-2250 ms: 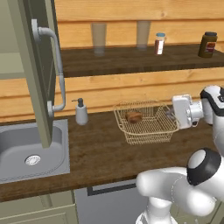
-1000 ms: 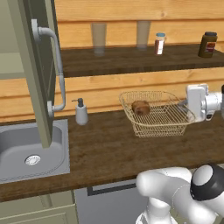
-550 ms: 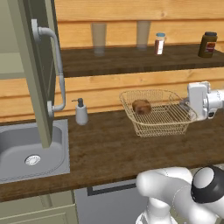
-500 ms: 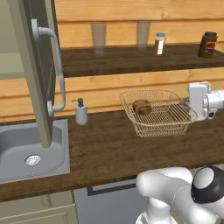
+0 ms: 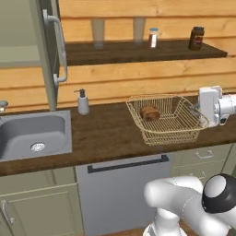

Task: Open the cabinet, pick up the bread from the cabinet and place it in the basket. Then move the basket to the dining counter.

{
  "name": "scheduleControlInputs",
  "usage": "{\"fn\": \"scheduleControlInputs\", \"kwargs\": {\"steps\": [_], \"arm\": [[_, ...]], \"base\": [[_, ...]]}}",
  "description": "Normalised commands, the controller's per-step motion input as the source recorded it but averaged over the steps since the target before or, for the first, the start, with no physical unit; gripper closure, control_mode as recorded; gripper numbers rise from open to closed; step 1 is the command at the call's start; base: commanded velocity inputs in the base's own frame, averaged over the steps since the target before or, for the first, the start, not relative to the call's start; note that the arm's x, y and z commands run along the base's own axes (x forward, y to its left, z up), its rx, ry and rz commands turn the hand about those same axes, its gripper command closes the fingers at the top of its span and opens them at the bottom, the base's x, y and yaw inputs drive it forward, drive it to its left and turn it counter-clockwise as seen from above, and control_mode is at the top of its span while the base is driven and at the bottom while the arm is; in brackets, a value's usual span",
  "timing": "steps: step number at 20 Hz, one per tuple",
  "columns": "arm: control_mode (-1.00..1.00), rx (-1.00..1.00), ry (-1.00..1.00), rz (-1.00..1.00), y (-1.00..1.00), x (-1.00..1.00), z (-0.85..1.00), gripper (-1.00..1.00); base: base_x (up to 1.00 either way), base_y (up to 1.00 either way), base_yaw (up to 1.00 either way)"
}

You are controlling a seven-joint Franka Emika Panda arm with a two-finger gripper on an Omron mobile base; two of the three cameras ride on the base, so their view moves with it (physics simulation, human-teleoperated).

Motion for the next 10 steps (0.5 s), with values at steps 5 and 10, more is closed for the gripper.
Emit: {"fn": "scheduleControlInputs", "kwargs": {"steps": [5, 10], "arm": [[1.00, 0.00, 0.00, 0.00, 0.00, 0.00, 0.00, 1.00], [1.00, 0.00, 0.00, 0.00, 0.00, 0.00, 0.00, 1.00]], "base": [[-0.98, 0.00, -0.28], [-0.75, 0.01, -0.84]]}}
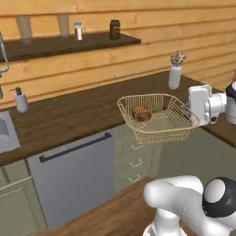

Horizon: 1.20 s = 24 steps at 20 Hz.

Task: Open the cabinet, pick up the bread from the cabinet and place it in the basket. Then move the basket to the dining counter.

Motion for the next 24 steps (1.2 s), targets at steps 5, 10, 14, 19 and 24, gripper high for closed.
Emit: {"fn": "scheduleControlInputs", "kwargs": {"steps": [5, 10, 14, 19, 24], "arm": [[1.00, 0.00, 0.00, 0.00, 0.00, 0.00, 0.00, 1.00], [1.00, 0.00, 0.00, 0.00, 0.00, 0.00, 0.00, 1.00], [1.00, 0.00, 0.00, 0.00, 0.00, 0.00, 0.00, 1.00], [1.00, 0.00, 0.00, 0.00, 0.00, 0.00, 0.00, 1.00], [1.00, 0.00, 0.00, 0.00, 0.00, 0.00, 0.00, 1.00]], "base": [[-0.66, 0.00, -0.90], [-0.65, 0.00, -0.89], [-0.61, 0.00, -0.90], [-0.54, 0.00, -0.88], [-0.45, 0.00, -0.86]]}}
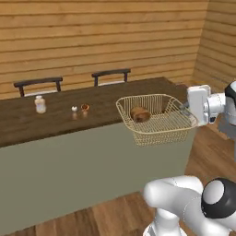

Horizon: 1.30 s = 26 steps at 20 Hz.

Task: Open the cabinet, pick up the bread from the cabinet and place it in the basket. Then move the basket to the dining counter.

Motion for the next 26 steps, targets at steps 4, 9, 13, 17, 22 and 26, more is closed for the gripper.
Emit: {"fn": "scheduleControlInputs", "kwargs": {"steps": [4, 9, 13, 17, 22, 26], "arm": [[1.00, 0.00, 0.00, 0.00, 0.00, 0.00, 0.00, 1.00], [1.00, 0.00, 0.00, 0.00, 0.00, 0.00, 0.00, 1.00], [1.00, 0.00, 0.00, 0.00, 0.00, 0.00, 0.00, 1.00], [1.00, 0.00, 0.00, 0.00, 0.00, 0.00, 0.00, 1.00], [1.00, 0.00, 0.00, 0.00, 0.00, 0.00, 0.00, 1.00], [1.00, 0.00, 0.00, 0.00, 0.00, 0.00, 0.00, 1.00]], "base": [[-0.42, 0.00, -0.82], [-0.43, 0.00, -0.78], [-0.18, 0.00, -0.52], [0.43, 0.00, 0.13], [0.69, -0.23, 0.45], [0.82, -0.25, 0.50]]}}
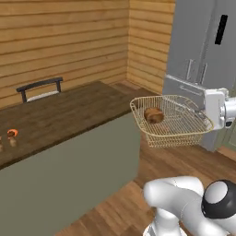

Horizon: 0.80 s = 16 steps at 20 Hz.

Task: Open the cabinet, pick up the bread from the cabinet and place it in the basket. Then move the basket to the dining counter.

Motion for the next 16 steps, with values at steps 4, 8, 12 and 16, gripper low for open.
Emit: {"fn": "scheduleControlInputs", "kwargs": {"steps": [4, 8, 12, 16], "arm": [[1.00, 0.00, 0.00, 0.00, 0.00, 0.00, 0.00, 1.00], [1.00, 0.00, 0.00, 0.00, 0.00, 0.00, 0.00, 1.00], [1.00, 0.00, 0.00, 0.00, 0.00, 0.00, 0.00, 1.00], [1.00, 0.00, 0.00, 0.00, 0.00, 0.00, 0.00, 1.00]], "base": [[0.86, -0.24, 0.48], [0.79, -0.23, 0.48], [0.64, -0.08, 0.41], [0.39, -0.33, 0.31]]}}
